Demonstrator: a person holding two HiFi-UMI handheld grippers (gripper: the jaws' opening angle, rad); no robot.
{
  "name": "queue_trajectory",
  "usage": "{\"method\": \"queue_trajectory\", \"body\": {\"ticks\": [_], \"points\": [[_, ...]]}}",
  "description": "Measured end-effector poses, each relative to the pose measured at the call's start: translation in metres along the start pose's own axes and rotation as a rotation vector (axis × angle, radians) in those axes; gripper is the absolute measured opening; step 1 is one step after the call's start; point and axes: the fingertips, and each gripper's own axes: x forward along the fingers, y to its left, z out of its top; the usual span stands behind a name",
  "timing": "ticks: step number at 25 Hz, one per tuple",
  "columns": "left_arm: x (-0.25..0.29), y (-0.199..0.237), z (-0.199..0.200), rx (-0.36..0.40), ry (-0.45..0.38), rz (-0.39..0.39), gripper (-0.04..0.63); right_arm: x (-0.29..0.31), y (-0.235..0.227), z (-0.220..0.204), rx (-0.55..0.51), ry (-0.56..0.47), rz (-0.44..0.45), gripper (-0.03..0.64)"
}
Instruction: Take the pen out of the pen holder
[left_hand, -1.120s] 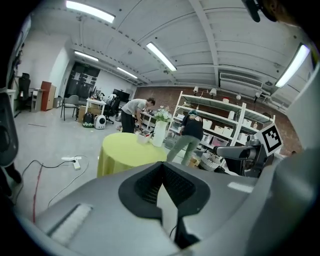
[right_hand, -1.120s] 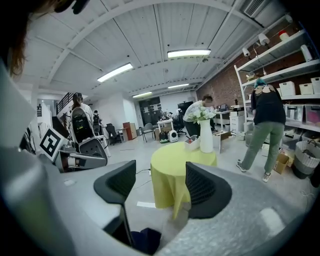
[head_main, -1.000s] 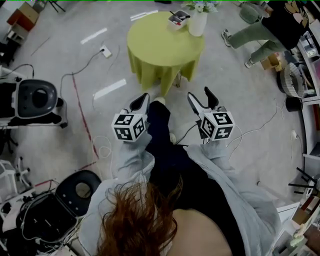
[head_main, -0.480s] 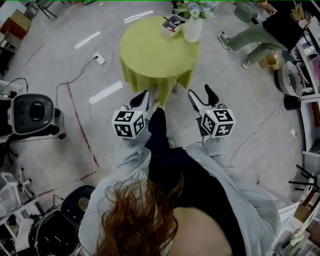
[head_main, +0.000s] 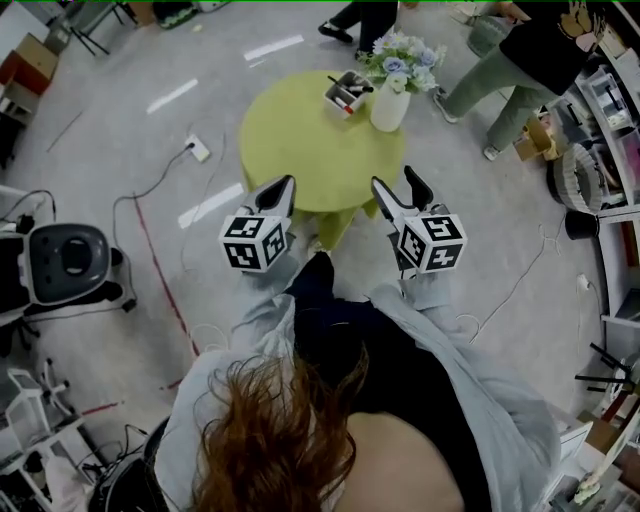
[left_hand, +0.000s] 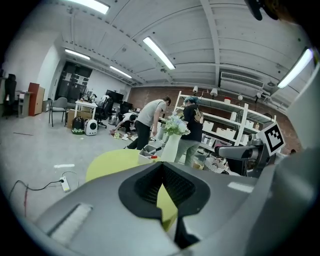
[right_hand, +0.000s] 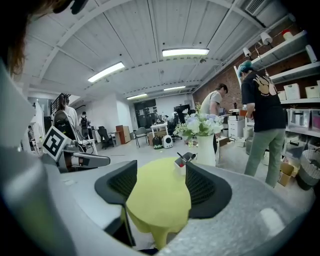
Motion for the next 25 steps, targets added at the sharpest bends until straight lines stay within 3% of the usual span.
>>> {"method": "queue_trajectory", "body": {"ticks": [14, 25], "points": [[0.100, 0.064, 0.060, 0.005, 0.011, -0.031, 0.018, 0.109, -0.044, 0.045, 0.015, 0.011, -0.016, 0.293], [0.145, 0.107, 0.067, 0.003, 0.073, -0.027, 0.018, 0.182, -0.051, 0.030, 0.038, 0.099, 0.014, 0.293]]}}
